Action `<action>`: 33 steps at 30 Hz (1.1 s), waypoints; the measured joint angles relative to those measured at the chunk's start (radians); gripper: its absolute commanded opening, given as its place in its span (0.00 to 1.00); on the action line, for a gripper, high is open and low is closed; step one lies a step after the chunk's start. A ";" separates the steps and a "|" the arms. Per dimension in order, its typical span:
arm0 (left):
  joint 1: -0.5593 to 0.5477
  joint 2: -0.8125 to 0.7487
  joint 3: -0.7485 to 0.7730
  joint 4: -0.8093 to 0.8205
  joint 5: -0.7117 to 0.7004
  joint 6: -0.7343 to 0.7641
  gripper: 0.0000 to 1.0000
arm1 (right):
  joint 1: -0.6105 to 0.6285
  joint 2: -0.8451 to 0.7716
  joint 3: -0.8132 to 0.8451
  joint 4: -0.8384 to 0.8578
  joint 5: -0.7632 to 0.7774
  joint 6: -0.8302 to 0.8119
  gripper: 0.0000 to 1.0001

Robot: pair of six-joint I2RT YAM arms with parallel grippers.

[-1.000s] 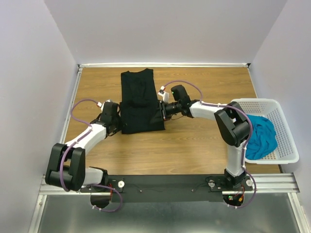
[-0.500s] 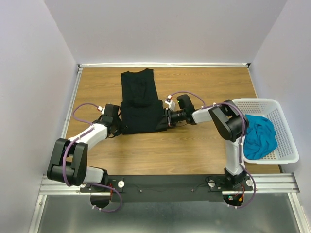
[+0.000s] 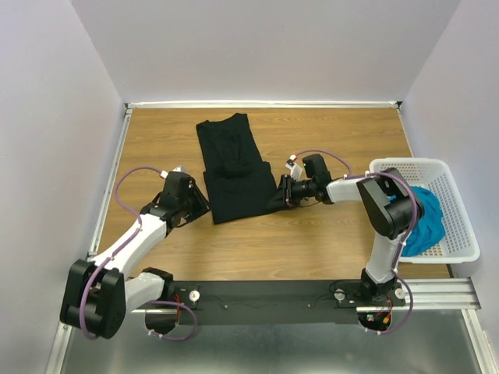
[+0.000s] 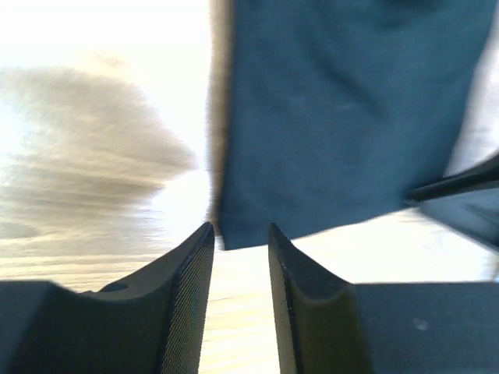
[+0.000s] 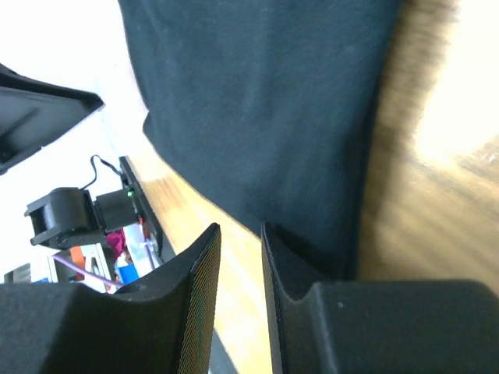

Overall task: Fold and stack the t-shirts
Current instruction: Fold the tshirt

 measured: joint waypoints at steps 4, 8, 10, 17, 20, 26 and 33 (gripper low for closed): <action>0.003 -0.001 0.043 0.040 0.009 0.011 0.45 | 0.000 -0.020 0.076 -0.066 0.005 -0.006 0.36; 0.024 0.156 0.142 0.113 0.038 0.037 0.35 | 0.000 0.035 0.293 -0.083 -0.002 -0.006 0.36; 0.035 0.253 0.214 0.145 0.061 0.054 0.31 | 0.001 0.084 0.399 -0.076 -0.011 -0.005 0.36; 0.051 0.499 0.381 0.220 0.089 0.105 0.25 | 0.023 0.295 0.682 -0.064 -0.056 -0.004 0.36; 0.067 0.555 0.412 0.228 0.094 0.119 0.24 | 0.045 0.366 0.737 -0.068 -0.060 0.002 0.36; 0.113 0.682 0.433 0.264 0.144 0.112 0.22 | 0.072 0.504 0.822 -0.072 -0.032 0.047 0.36; 0.149 0.706 0.433 0.313 0.203 0.092 0.23 | 0.058 0.554 0.836 -0.055 0.029 0.183 0.36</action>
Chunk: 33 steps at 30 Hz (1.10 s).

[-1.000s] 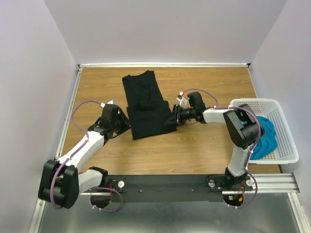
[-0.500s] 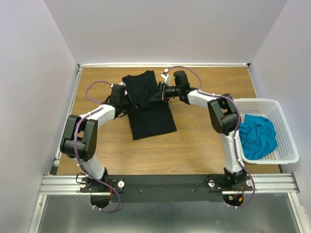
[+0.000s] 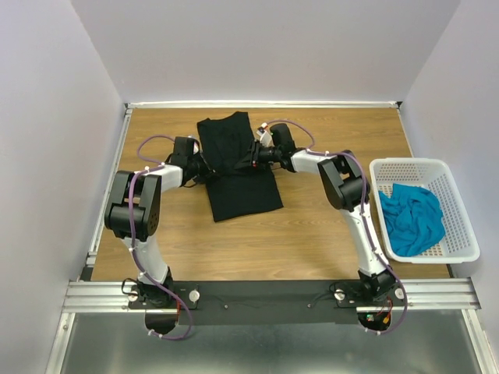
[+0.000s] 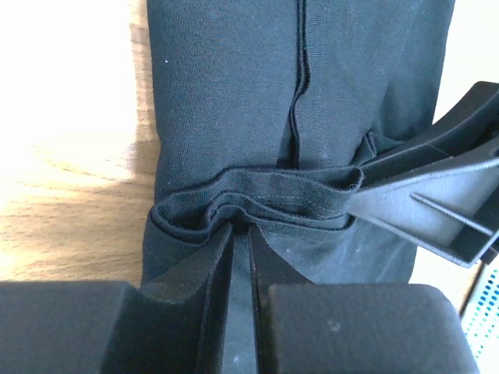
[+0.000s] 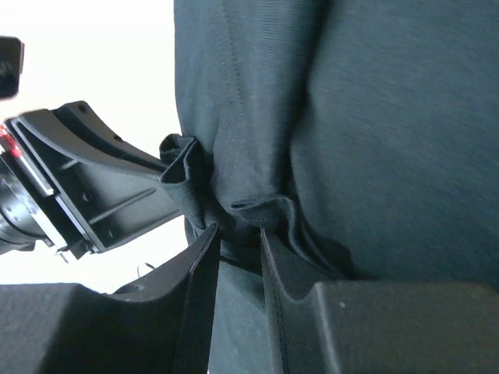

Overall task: Fold and stack the t-shirts
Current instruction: Fold the tshirt

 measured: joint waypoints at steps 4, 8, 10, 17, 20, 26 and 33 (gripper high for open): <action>0.002 0.000 0.000 0.003 0.008 0.000 0.30 | -0.006 -0.017 -0.021 0.008 0.014 0.028 0.41; 0.002 -0.034 -0.017 -0.011 0.009 0.007 0.43 | -0.011 -0.064 -0.056 -0.011 0.031 -0.005 0.50; 0.003 -0.070 -0.038 -0.026 0.008 0.009 0.46 | -0.019 -0.122 -0.102 -0.026 0.035 -0.036 0.52; -0.046 -0.369 -0.149 -0.188 -0.110 0.010 0.68 | -0.031 -0.417 -0.300 -0.136 0.151 -0.177 0.58; -0.111 -0.473 -0.192 -0.257 -0.177 -0.004 0.77 | -0.030 -0.507 -0.351 -0.215 0.221 -0.230 0.61; -0.254 -0.587 -0.302 -0.401 -0.311 -0.075 0.81 | -0.010 -0.610 -0.455 -0.425 0.442 -0.332 0.67; -0.303 -0.536 -0.309 -0.460 -0.385 -0.109 0.75 | 0.068 -0.618 -0.493 -0.598 0.650 -0.375 0.58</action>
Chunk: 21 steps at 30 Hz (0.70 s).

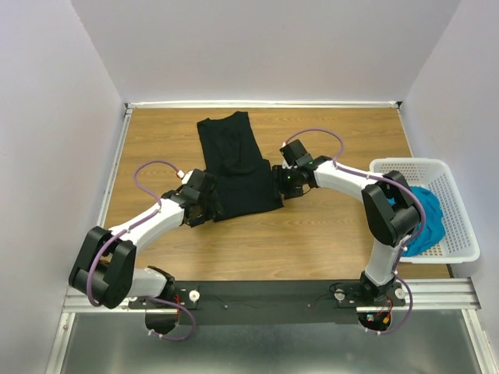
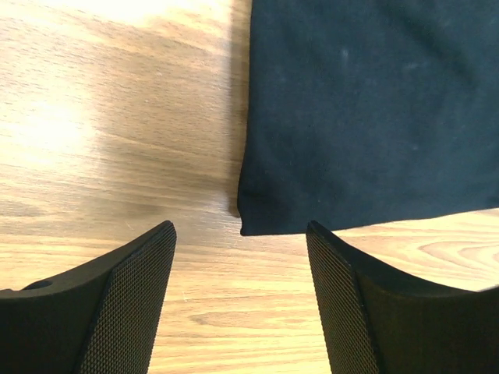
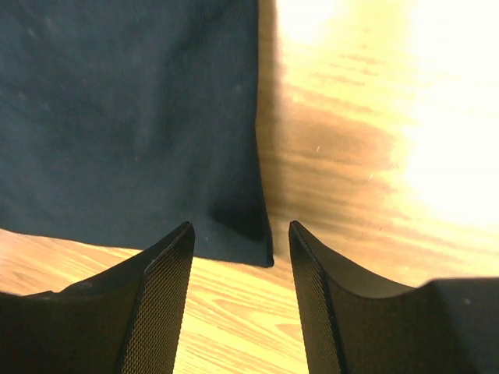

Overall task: Fold and stack the t-shirts
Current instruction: Fold the tshirt

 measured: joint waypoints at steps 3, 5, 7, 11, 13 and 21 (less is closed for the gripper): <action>-0.032 0.023 0.020 -0.011 -0.026 -0.010 0.75 | 0.027 0.001 0.000 -0.029 0.040 -0.001 0.56; -0.044 0.027 0.027 -0.013 -0.034 -0.015 0.75 | 0.038 0.002 0.000 -0.040 0.062 0.000 0.55; -0.051 0.028 0.031 -0.013 -0.042 -0.019 0.75 | 0.048 0.004 0.000 -0.052 0.093 0.000 0.55; -0.063 0.035 0.031 -0.016 -0.058 -0.027 0.75 | 0.062 0.011 0.000 -0.070 0.143 0.000 0.55; -0.069 0.045 0.032 -0.018 -0.066 -0.031 0.75 | 0.068 0.013 -0.001 -0.072 0.160 0.000 0.55; -0.096 0.082 0.038 -0.028 -0.090 -0.046 0.75 | 0.094 0.027 0.007 -0.078 0.205 -0.007 0.49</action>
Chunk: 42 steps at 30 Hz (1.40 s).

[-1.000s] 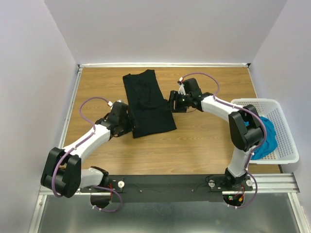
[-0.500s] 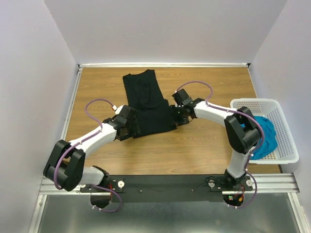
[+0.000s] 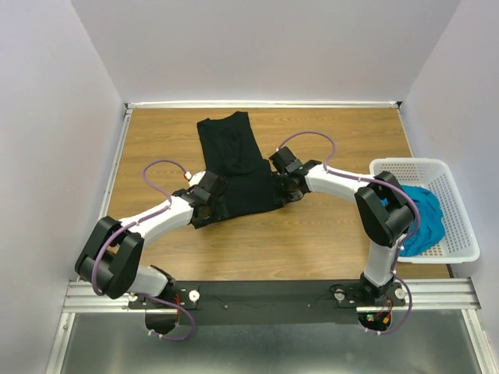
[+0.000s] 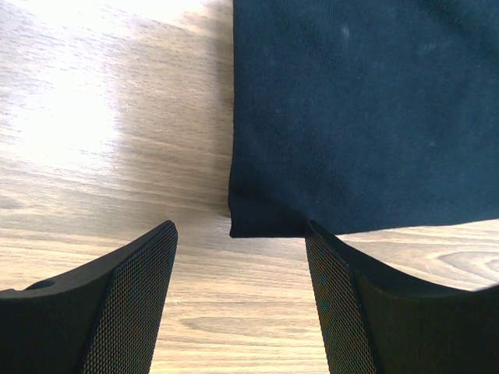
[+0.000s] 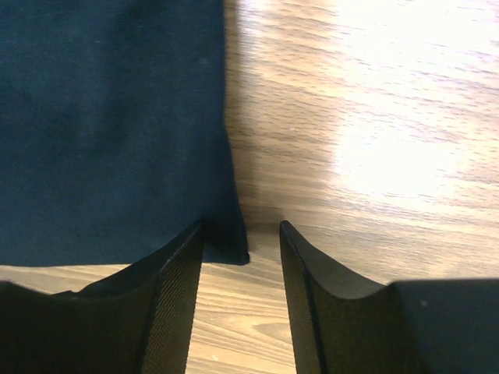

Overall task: Fold and stack the t-shirts
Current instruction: Fold the tshirt

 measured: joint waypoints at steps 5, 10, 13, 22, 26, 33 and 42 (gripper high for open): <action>-0.021 0.029 0.028 -0.024 -0.021 -0.014 0.75 | 0.047 0.023 0.023 -0.008 0.052 0.003 0.45; -0.040 0.042 0.040 -0.042 -0.032 -0.031 0.75 | 0.075 0.040 0.028 -0.010 0.068 0.013 0.39; -0.044 0.046 0.040 -0.054 -0.042 -0.042 0.75 | 0.077 0.045 0.027 -0.007 0.068 0.022 0.27; -0.045 0.068 0.054 -0.087 -0.068 -0.063 0.73 | 0.089 0.055 0.041 -0.008 0.061 0.005 0.01; -0.045 0.080 0.080 -0.107 -0.075 -0.066 0.72 | 0.089 0.057 0.043 -0.009 0.060 -0.006 0.01; -0.045 0.068 0.133 -0.125 -0.103 -0.075 0.72 | 0.089 0.057 0.042 -0.008 0.058 -0.020 0.01; -0.045 0.101 0.131 -0.125 -0.133 -0.100 0.69 | 0.089 0.053 0.034 0.001 0.056 -0.028 0.01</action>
